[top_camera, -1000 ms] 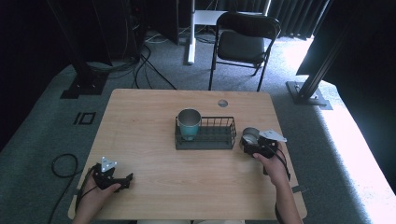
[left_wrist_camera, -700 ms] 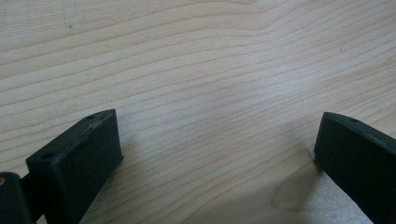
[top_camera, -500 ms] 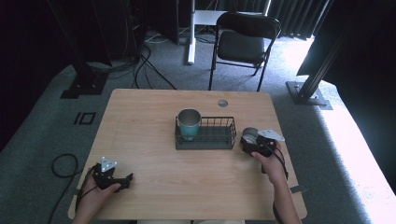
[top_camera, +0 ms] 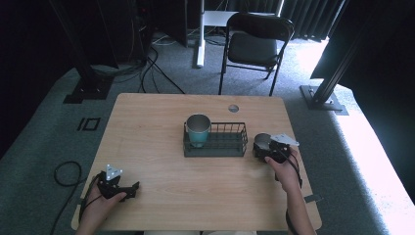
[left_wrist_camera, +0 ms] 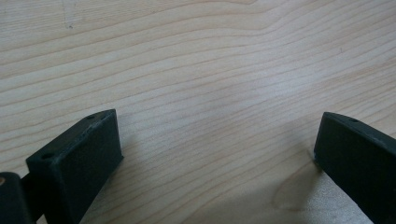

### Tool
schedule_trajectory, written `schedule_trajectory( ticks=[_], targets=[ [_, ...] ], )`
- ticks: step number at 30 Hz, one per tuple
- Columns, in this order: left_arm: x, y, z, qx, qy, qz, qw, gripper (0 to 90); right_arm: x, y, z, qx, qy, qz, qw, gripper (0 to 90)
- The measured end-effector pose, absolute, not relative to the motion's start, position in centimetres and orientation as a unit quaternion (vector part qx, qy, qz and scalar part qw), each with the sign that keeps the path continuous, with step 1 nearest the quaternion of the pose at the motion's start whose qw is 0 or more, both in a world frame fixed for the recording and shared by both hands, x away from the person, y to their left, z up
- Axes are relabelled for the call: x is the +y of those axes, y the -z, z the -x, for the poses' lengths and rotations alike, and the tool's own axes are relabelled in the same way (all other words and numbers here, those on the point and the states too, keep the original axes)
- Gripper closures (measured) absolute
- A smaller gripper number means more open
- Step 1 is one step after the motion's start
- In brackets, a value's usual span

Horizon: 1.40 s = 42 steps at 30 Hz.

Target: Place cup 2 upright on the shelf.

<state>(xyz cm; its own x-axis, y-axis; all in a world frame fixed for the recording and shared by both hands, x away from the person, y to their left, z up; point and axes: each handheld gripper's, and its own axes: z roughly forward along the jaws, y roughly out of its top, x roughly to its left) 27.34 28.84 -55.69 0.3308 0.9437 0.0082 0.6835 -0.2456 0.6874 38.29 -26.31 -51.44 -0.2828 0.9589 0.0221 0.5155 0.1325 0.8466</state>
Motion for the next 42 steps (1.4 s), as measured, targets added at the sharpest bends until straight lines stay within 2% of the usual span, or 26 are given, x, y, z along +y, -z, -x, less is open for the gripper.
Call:
schedule_trajectory(
  ticks=[21,42],
  targets=[
    [28.8,55.7,-27.3,0.536,-0.217,-0.759,0.299,1.5,-27.1,48.8,-38.1,0.688,-0.404,-0.529,0.290,13.8],
    [28.8,55.7,-27.3,0.536,-0.217,-0.759,0.299,1.5,-26.7,44.3,-38.3,0.683,-0.429,-0.511,0.298,13.9]
  ],
)
